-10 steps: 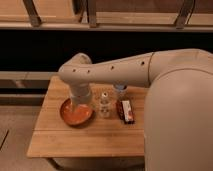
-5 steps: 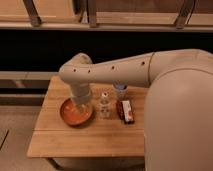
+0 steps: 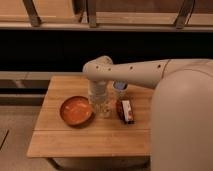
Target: Knock the bottle over
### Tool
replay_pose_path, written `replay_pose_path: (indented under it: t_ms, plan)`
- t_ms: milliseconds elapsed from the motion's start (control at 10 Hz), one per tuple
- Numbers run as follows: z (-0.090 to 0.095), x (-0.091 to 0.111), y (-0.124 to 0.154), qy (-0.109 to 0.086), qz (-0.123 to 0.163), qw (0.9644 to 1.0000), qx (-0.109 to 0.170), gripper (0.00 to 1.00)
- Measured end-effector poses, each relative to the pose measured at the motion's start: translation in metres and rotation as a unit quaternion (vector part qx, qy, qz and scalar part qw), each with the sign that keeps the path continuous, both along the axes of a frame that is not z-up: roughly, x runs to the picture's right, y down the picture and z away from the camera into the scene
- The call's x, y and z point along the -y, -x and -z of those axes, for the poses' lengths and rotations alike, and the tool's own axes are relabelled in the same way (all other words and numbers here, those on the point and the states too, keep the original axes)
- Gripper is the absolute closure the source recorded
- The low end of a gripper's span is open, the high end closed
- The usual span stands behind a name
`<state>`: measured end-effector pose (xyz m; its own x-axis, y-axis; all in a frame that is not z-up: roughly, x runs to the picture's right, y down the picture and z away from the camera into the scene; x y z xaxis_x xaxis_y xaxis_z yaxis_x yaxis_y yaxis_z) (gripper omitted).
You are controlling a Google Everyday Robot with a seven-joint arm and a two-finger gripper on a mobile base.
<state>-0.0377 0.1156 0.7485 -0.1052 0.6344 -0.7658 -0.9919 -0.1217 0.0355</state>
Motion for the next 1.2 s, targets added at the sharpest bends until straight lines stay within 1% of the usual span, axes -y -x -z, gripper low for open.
replay_pose_path:
  t_ms: [100,200,300,400,500,600,700,800,900,1000,1100,1200]
  plan:
    - [-0.009,-0.001,-0.004,0.016,0.011,0.9998,0.000,1.00]
    - [-0.018,0.001,-0.004,0.028,0.024,0.9993,0.003,1.00]
    - [-0.027,0.005,-0.002,0.036,0.041,0.9985,0.005,1.00]
    - [-0.035,0.013,-0.003,0.036,0.057,0.9977,0.005,1.00]
    - [-0.045,0.025,-0.003,0.022,0.077,0.9968,0.005,1.00]
    - [-0.054,0.041,0.000,-0.003,0.096,0.9953,0.011,1.00]
    - [-0.059,0.060,0.008,-0.035,0.115,0.9925,0.022,1.00]
    - [-0.060,0.078,0.016,-0.066,0.134,0.9882,0.034,1.00]
    - [-0.057,0.092,0.023,-0.091,0.146,0.9842,0.043,1.00]
    - [-0.056,0.097,0.025,-0.099,0.151,0.9825,0.045,1.00]
    - [-0.056,0.097,0.024,-0.099,0.151,0.9825,0.045,0.96]
    - [-0.056,0.097,0.024,-0.099,0.151,0.9825,0.045,0.86]
